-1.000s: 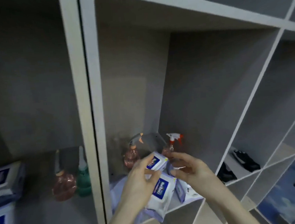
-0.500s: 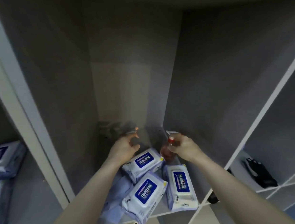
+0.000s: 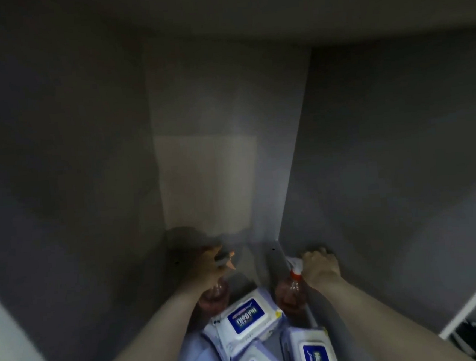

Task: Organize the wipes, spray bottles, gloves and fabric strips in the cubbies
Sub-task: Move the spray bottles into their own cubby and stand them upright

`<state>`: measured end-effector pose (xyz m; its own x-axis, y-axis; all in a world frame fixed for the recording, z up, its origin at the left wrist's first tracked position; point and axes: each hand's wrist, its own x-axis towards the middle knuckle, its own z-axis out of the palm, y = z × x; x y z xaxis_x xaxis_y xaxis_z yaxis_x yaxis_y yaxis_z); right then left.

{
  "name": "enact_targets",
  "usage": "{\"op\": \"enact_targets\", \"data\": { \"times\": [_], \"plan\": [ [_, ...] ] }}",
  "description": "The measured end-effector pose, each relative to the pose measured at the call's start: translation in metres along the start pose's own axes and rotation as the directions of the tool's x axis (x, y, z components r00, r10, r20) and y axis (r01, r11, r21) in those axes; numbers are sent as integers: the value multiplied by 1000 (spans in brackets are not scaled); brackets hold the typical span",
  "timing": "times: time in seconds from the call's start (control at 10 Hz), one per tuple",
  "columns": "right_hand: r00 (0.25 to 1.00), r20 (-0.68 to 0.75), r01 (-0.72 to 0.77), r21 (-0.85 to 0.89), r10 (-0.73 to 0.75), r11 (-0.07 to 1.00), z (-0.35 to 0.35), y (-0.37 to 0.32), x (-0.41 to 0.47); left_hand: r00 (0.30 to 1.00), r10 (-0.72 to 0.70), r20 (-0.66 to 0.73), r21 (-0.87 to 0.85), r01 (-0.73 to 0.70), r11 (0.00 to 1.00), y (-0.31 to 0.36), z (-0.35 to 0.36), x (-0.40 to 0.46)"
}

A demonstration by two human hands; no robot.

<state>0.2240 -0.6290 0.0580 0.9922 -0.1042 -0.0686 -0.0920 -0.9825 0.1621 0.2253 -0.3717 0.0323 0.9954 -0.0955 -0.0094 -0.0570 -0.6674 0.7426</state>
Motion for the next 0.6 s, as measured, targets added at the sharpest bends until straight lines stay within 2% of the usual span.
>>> {"op": "enact_targets", "data": {
  "times": [0.1, 0.2, 0.3, 0.4, 0.5, 0.6],
  "plan": [
    [998, -20, 60, 0, -60, 998, 1, 2, 8, 1000, 27, -8, 53, -26, 998, -21, 9, 21],
    [990, -3, 138, 30, -138, 990, -2, 7, 16, 999, -45, -26, 112, 48, 993, -42, 20, 40],
    [988, -30, 157, 162, -154, 974, -8, 12, 18, 983, -160, -92, 71, 166, 983, -59, 32, 53],
    [986, -57, 165, 255, -155, 953, -6, 16, 18, 974, -201, -106, 76, 209, 975, -55, 32, 54],
    [979, -97, 198, 229, -180, 953, 1, 14, 23, 975, -196, -109, 92, 206, 974, -57, 32, 53],
    [983, -118, 171, 339, -138, 925, 6, 8, 28, 965, -216, -149, 117, 234, 965, -45, 25, 40]
  ]
}}
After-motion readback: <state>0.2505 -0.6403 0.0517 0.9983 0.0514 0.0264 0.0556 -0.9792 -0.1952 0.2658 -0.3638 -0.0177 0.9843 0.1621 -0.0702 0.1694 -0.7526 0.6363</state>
